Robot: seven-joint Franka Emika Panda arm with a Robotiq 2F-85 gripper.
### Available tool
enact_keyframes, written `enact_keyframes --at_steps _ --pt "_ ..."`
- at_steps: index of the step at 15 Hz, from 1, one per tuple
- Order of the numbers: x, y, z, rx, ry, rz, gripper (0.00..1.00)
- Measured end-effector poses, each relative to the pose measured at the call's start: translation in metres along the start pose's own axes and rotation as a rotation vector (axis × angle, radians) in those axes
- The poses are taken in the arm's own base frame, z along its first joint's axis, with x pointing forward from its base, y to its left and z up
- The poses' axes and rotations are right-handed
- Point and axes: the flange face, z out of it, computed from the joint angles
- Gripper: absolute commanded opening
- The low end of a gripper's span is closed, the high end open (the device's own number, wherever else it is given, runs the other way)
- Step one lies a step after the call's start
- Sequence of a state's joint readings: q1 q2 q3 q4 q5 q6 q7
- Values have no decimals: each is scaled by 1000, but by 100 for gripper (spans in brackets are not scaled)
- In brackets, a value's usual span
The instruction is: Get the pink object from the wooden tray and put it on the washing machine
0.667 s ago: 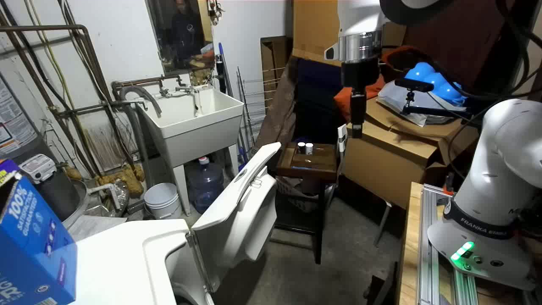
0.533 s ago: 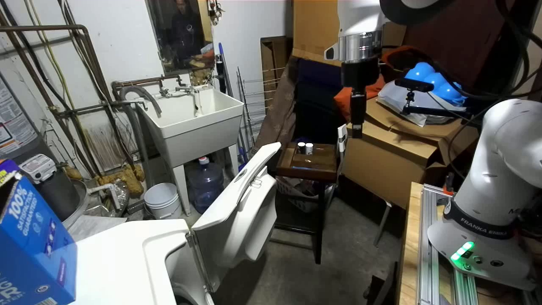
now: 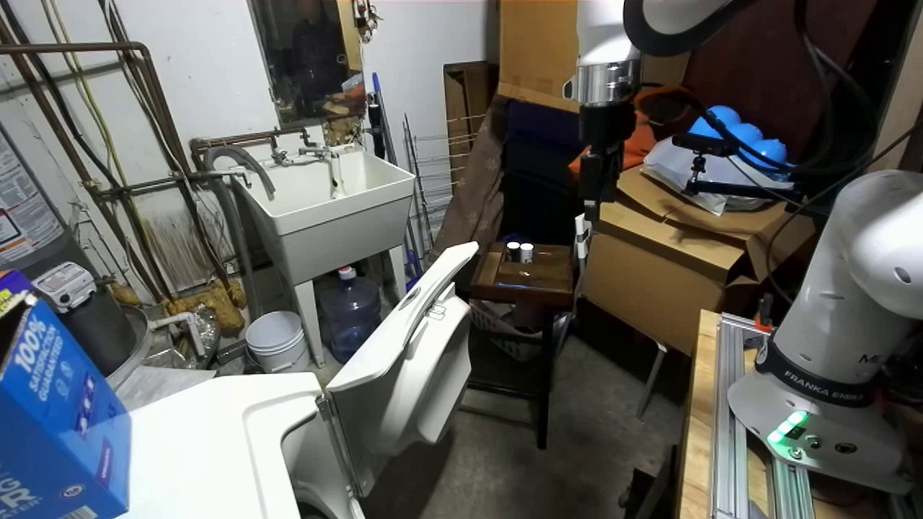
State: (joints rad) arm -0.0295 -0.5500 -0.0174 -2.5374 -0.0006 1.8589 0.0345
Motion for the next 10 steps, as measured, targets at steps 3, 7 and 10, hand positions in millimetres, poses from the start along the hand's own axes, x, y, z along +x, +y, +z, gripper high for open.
enact_keyframes --at_steps 3,7,10 --pt "17 67 19 -9 2 171 100" --pt "38 134 48 16 -36 398 100" --pt "55 162 62 24 -80 538 100"
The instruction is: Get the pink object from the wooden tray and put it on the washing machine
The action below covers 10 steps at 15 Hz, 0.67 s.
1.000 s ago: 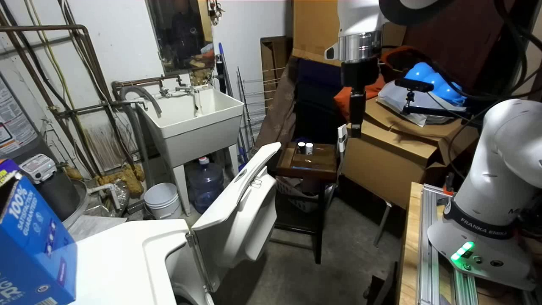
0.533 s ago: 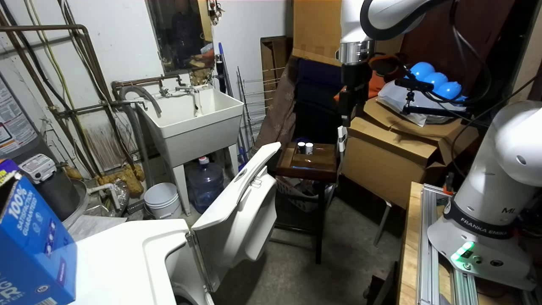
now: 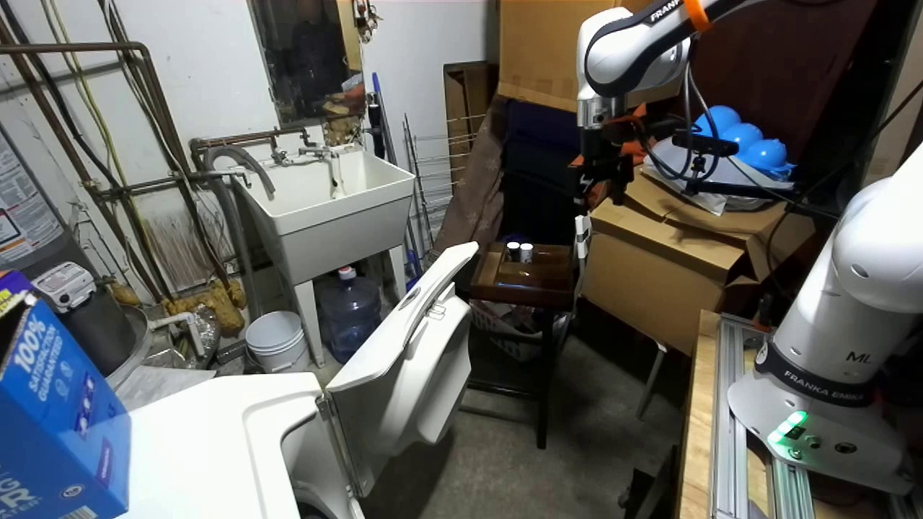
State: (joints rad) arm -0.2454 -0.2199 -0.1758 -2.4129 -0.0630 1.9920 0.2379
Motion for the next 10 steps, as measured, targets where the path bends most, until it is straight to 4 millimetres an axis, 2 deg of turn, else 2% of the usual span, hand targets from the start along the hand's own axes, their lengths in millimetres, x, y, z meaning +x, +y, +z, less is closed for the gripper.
enact_keyframes --at_steps 2,5,8,10 --pt "13 3 5 -3 -18 39 100" --pt "16 0 6 -13 -12 39 100" --pt "23 -4 2 -63 108 -24 100" --pt "34 8 4 -86 163 -118 100"
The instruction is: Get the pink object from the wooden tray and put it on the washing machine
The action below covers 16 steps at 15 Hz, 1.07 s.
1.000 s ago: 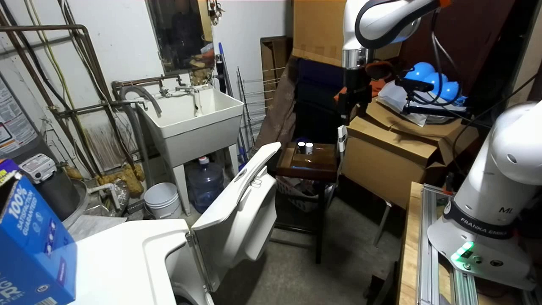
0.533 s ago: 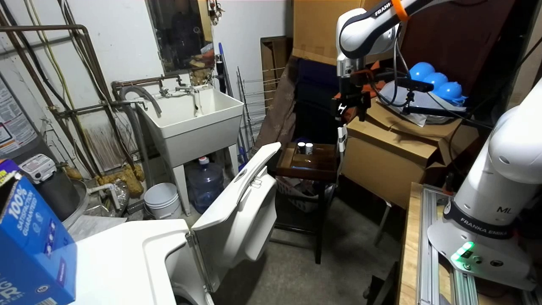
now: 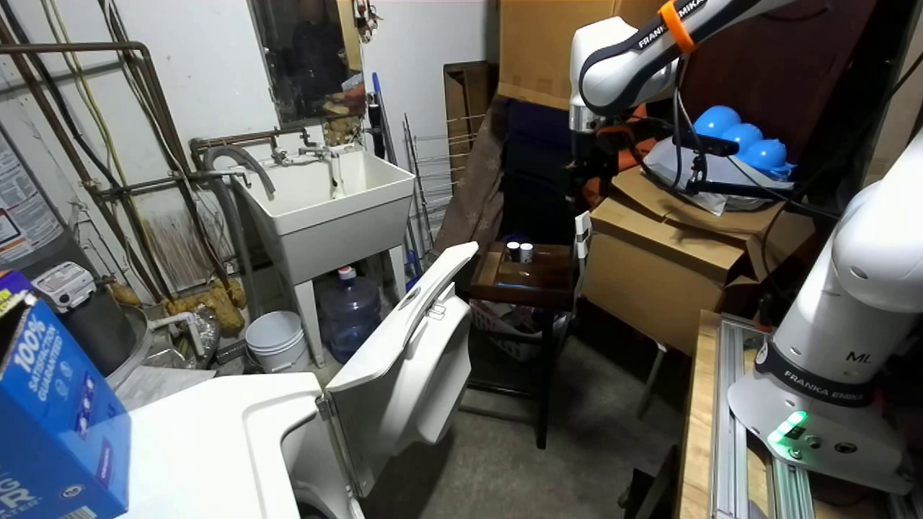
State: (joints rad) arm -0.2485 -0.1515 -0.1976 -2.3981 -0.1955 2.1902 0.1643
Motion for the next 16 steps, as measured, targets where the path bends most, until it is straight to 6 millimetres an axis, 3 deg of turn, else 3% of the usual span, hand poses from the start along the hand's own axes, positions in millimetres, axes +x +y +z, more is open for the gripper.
enact_keyframes --at_steps 4,8,12,16 --pt "21 30 24 86 47 -166 100" --pt "55 29 67 207 -20 -266 100" --pt "97 39 114 177 -139 -197 100" --pt "108 37 121 167 -143 -190 100"
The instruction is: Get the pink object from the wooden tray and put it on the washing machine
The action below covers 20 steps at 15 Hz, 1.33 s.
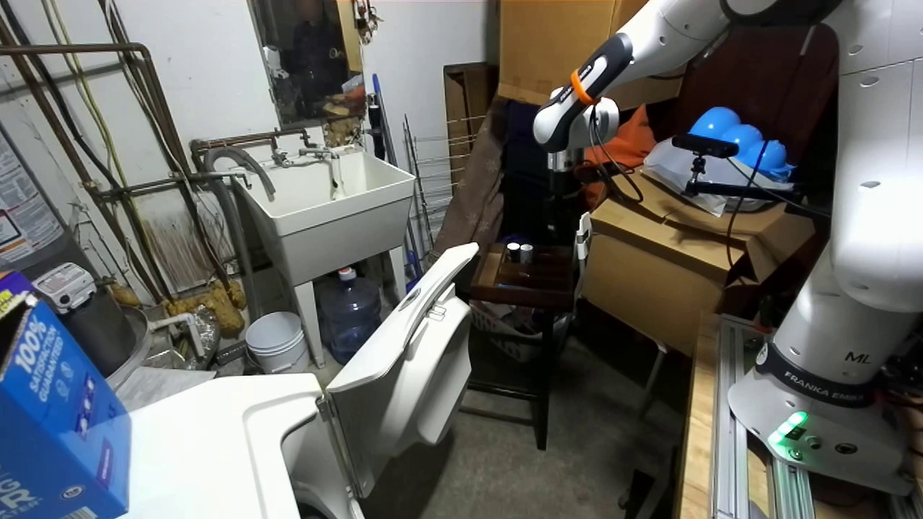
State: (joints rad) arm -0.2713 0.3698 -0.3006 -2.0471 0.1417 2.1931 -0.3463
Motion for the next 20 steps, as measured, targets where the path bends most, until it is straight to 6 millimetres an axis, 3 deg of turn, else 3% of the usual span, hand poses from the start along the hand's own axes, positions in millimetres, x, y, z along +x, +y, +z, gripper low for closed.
enact_keyframes --at_steps 4,7,14,20 --pt "17 4 0 -71 170 -13 100" --pt "35 10 17 -106 249 -18 100" --pt "89 -5 81 -211 205 -174 100" --pt "102 -7 88 -238 219 -215 100"
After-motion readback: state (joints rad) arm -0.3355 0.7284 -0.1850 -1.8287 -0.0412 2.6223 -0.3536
